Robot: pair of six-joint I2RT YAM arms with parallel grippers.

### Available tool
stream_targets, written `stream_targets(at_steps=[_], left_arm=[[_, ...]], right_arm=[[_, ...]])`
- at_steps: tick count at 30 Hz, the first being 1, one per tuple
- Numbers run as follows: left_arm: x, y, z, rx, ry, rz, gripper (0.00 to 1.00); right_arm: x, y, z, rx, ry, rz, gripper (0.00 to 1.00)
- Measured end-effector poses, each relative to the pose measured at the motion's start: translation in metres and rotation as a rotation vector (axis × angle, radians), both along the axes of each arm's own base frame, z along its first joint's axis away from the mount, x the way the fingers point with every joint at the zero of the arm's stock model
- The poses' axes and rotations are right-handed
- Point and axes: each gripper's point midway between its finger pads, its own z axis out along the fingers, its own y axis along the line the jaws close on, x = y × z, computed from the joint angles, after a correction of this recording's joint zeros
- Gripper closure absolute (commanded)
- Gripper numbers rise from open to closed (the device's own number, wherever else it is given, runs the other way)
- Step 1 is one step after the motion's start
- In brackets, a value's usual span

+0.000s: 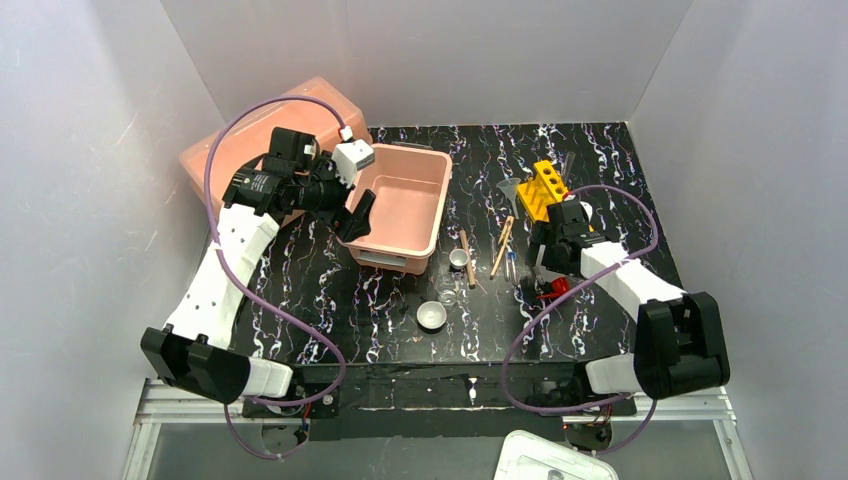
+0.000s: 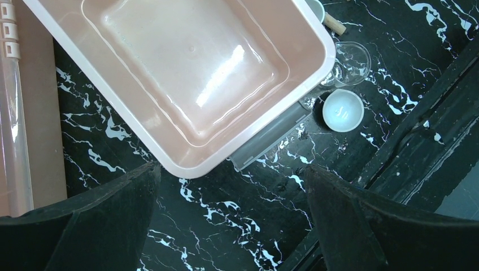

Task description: Organize the chemistry lab equipment

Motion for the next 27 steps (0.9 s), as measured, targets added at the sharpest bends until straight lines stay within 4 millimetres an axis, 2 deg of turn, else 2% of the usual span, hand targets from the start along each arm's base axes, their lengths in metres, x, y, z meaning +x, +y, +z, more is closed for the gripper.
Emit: stream_targets(at_steps=[6, 20, 23, 27], left_arm=[[0.001, 0.0, -0.001, 0.004, -0.001, -0.004, 0.02], [0.002, 0.001, -0.002, 0.011, -0.003, -0.005, 0.02], [0.002, 0.001, -0.002, 0.011, -0.003, -0.006, 0.02], [0.002, 0.001, -0.002, 0.011, -0.003, -0.006, 0.02]], right_arm=[[0.002, 0.008, -0.01, 0.027, 0.025, 0.032, 0.2], [0.006, 0.021, -0.006, 0.092, 0.004, 0.062, 0.56], [0.007, 0.024, 0.0, 0.11, -0.013, 0.071, 0.58], [0.006, 0.031, 0.025, 0.151, -0.083, 0.098, 0.59]])
